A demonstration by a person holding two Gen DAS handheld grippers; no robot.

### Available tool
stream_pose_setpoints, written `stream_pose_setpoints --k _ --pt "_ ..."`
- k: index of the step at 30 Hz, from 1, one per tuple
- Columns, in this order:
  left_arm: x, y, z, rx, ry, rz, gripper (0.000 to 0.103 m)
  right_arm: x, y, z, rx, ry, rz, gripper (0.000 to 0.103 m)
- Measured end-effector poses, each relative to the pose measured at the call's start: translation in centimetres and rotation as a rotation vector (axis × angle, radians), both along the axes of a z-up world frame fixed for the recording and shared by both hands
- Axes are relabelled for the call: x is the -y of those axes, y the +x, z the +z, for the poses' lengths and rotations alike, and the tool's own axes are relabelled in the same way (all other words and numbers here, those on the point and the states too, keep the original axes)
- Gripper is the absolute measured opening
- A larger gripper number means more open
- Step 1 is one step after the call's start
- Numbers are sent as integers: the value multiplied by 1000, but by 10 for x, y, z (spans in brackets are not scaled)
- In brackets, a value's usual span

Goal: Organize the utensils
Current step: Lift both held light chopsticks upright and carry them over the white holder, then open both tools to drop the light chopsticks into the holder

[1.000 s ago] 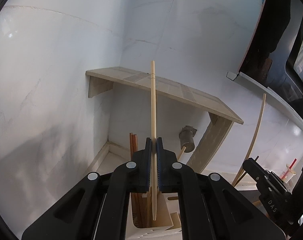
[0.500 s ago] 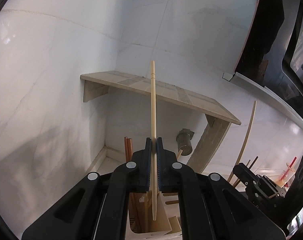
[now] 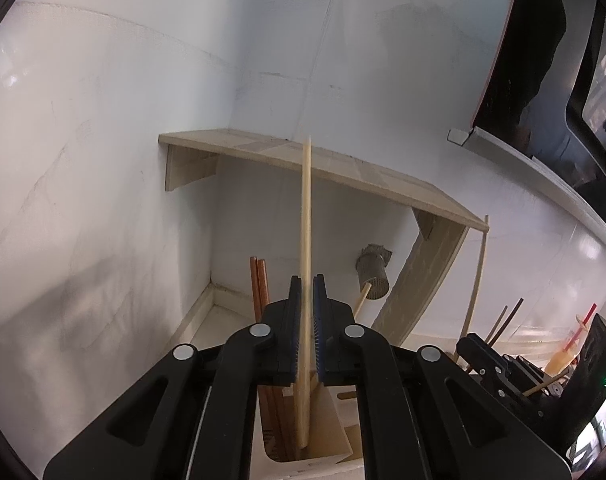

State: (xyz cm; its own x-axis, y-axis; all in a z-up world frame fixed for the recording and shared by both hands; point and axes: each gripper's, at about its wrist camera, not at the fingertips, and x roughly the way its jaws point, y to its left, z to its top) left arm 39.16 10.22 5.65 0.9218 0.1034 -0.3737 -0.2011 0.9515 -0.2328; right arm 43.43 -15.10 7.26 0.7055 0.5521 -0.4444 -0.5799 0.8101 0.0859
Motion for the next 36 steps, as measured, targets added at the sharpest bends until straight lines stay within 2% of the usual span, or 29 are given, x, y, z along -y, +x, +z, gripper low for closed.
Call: stream_pose_setpoints --k 6,8,9,12,15,17,21,25,29,33,36 --pt "-4 -1 -2 -13 -5 5 6 -2 6 -7 -27 -9 -3 8" --pt "-5 -2 -2 -14 -9 9 8 0 6 -4 -35 -2 -5 23" --pt "-6 -3 -1 -15 -10 11 10 1 6 -1 -34 3 -6 38" --pt "-8 -4 -1 -17 -12 16 16 -2 2 3 -31 -9 7 39" --pt "-8 -6 -2 -22 -16 21 16 -4 -1 5 -35 -21 15 39" --pt "-6 -7 -1 -37 -8 13 17 -5 -2 7 -43 -29 18 39" --pt "-1 -13 -1 -66 20 -4 23 -7 -8 12 -41 -50 21 40" --pt "0 -18 0 -72 13 -3 43 -6 -11 19 -37 -67 14 55" --pt "5 -24 0 -87 22 -8 55 -2 -12 26 -57 -80 18 58" --pt "11 -25 -3 -134 23 -46 71 2 -15 31 -63 -92 9 66" --pt "16 -31 -6 -151 39 -38 74 6 -20 34 -71 -100 1 69"
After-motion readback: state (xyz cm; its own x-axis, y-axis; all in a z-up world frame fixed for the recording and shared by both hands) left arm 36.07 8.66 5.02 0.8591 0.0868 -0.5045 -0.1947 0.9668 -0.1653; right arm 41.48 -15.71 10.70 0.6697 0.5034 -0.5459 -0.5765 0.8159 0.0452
